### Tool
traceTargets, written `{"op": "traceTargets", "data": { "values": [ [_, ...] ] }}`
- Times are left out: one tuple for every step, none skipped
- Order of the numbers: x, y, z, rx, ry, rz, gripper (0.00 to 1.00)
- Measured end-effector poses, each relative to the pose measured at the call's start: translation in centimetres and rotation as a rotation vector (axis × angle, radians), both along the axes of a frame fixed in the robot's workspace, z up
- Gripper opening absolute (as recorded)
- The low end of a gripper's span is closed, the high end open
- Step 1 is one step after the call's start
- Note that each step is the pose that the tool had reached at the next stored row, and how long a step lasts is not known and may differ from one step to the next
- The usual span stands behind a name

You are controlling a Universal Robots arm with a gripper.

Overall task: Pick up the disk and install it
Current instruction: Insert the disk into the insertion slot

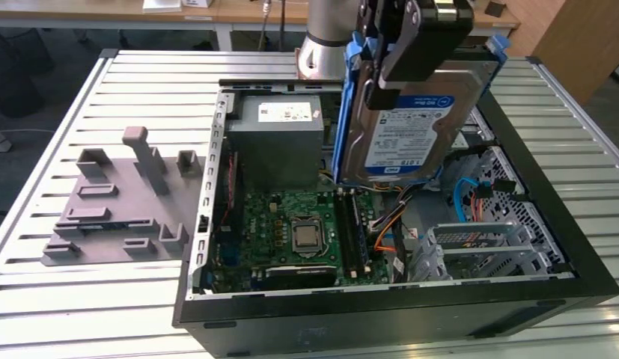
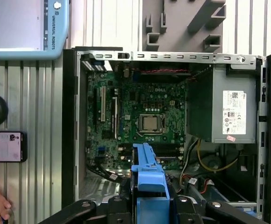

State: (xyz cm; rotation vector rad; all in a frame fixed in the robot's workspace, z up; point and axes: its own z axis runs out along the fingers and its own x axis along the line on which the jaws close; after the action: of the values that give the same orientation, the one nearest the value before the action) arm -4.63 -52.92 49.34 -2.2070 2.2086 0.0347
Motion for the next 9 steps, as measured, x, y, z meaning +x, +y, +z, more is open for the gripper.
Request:
{"op": "traceTargets", "data": {
  "values": [
    [0.1,-0.24,-0.03,-0.0001,0.0,0.0,0.36],
    [0.2,-0.47,-0.08,0.0,0.0,0.0,0.36],
    [0.3,-0.67,-0.14,0.0,0.0,0.0,0.36],
    [0.4,-0.84,-0.21,0.0,0.0001,0.0,0.36],
    [0.6,-0.97,-0.29,0.0001,0.0001,0.0,0.36],
    [0.8,-1.1,-0.37,0.0002,0.0002,0.0,0.36],
    [1.0,-1.29,-0.46,0.0003,0.0002,0.0,0.36],
    [1.1,-1.41,-0.53,0.0004,0.0002,0.0,0.36],
    [1.2,-1.53,-0.6,0.0004,0.0002,0.0,0.36]
  ]
}}
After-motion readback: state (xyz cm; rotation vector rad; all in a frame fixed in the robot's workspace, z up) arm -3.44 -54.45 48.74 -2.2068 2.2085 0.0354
